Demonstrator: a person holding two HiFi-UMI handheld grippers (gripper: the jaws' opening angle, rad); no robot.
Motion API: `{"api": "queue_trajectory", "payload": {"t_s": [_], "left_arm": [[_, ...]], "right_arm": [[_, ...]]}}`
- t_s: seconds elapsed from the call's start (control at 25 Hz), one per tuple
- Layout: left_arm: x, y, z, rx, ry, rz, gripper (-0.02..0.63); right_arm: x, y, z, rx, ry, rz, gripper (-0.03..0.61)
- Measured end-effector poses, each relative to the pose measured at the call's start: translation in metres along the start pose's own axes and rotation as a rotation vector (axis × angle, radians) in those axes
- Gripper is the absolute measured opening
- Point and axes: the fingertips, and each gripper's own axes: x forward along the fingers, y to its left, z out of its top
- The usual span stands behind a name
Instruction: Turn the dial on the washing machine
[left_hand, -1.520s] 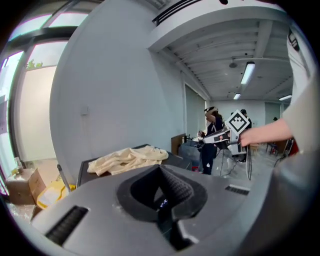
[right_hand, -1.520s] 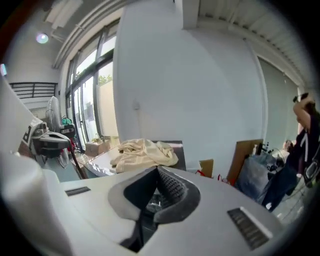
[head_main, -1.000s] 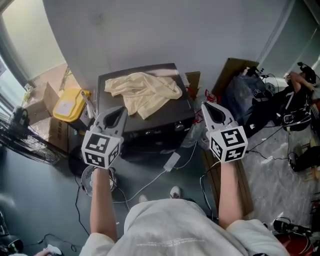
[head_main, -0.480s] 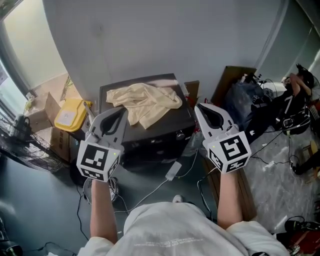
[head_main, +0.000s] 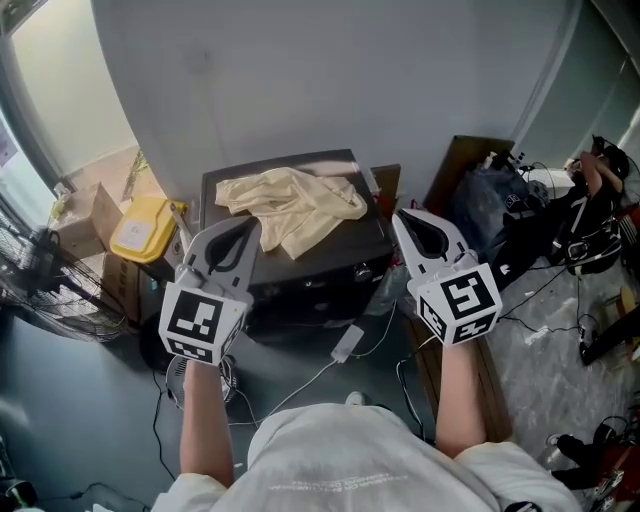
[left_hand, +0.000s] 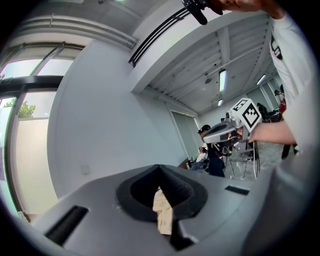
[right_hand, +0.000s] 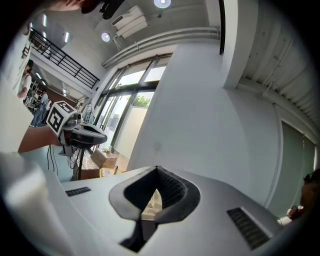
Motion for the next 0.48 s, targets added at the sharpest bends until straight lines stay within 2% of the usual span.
{"api": "queue_trajectory", "payload": {"t_s": [0.48], "left_arm": [[-0.0006, 0.0006, -0.0035, -0.012, 0.007, -0.005, 0.012]], "right_arm": [[0.0009, 0.0004, -0.0024, 0.009, 0.011, -0.001, 0.014]]}}
